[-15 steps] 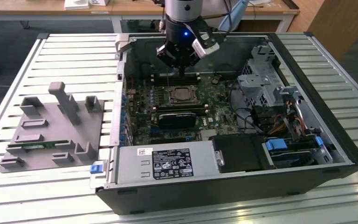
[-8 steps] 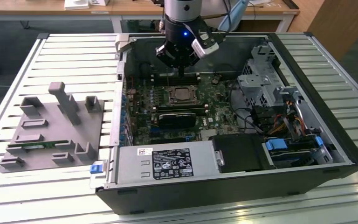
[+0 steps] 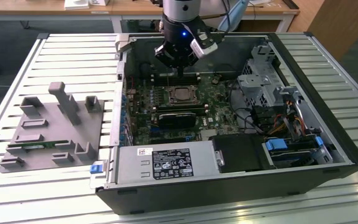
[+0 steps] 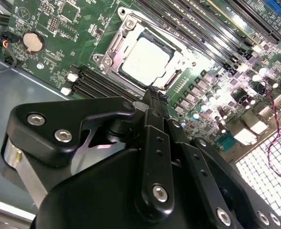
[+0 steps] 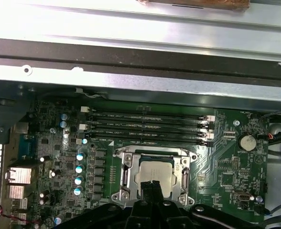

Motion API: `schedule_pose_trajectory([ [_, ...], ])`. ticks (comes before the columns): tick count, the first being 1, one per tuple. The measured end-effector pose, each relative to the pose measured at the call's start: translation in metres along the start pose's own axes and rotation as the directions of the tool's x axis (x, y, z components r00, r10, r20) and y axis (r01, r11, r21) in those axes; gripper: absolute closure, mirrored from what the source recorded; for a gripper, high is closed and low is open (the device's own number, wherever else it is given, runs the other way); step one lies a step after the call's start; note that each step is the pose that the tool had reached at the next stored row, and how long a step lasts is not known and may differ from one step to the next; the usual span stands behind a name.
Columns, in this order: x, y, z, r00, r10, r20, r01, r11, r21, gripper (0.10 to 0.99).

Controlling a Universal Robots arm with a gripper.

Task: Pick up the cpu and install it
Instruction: 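Install the first cpu locking lever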

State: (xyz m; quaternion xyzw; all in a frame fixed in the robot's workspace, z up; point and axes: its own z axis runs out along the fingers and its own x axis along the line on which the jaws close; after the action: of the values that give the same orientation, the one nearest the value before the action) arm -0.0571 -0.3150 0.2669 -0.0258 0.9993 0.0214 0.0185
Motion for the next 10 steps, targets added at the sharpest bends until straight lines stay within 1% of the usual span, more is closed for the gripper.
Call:
schedule_pose_trajectory([
  [7,0.0021,0.0001,-0.0001,1.0,0.0,0.0,0.0,1.0,0.0,0.98],
  [10,0.0049,0.0002,-0.0001,1.0,0.0,0.0,0.0,1.0,0.0,0.98],
])
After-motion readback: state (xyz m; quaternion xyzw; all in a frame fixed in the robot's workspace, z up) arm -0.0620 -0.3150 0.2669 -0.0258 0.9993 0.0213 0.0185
